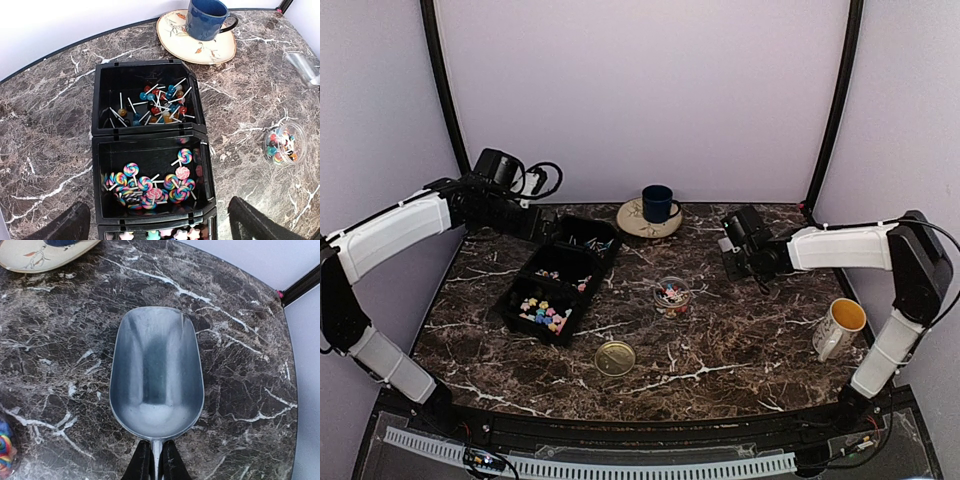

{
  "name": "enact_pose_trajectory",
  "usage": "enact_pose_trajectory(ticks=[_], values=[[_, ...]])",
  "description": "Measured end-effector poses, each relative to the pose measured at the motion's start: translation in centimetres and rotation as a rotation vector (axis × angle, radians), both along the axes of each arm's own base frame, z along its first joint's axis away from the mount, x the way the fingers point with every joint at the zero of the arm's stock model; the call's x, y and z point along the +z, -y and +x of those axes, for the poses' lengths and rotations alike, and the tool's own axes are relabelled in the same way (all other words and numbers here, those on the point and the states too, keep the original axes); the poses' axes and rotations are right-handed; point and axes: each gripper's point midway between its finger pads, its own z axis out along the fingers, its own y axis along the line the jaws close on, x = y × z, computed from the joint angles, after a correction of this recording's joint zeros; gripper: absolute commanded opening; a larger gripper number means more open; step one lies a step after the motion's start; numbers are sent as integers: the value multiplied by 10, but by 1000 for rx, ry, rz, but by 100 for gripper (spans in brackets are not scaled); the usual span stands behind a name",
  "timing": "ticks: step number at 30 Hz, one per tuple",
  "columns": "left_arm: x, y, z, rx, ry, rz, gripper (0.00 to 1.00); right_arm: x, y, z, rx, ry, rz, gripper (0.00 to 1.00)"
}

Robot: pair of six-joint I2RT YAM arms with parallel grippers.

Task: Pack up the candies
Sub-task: Place the spatula at the center of the board.

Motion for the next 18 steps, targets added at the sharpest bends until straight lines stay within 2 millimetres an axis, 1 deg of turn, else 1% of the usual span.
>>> enact_pose_trajectory(ticks=[1,3,6,10,14,18], values=[[1,0,-2,-3,3,-4,99,-8,2,3,-10,-8,5,1],[-3,-1,-6,-6,-6,-1,99,-22,7,9,-28,-19,18,1],[-24,-2,-14,-11,-51,20,99,-36,6,18,-41,-30,61,1],[-50,-6,-21,-9,-101,46,99,-47,5,29,-54,-25,108,2],[-57,-7,-22,-14,-107,55,99,-60,6,35,-68,-32,124,4],[-62,-6,-21,-20,-109,62,99,-60,4,45,-71,-13,147,6]])
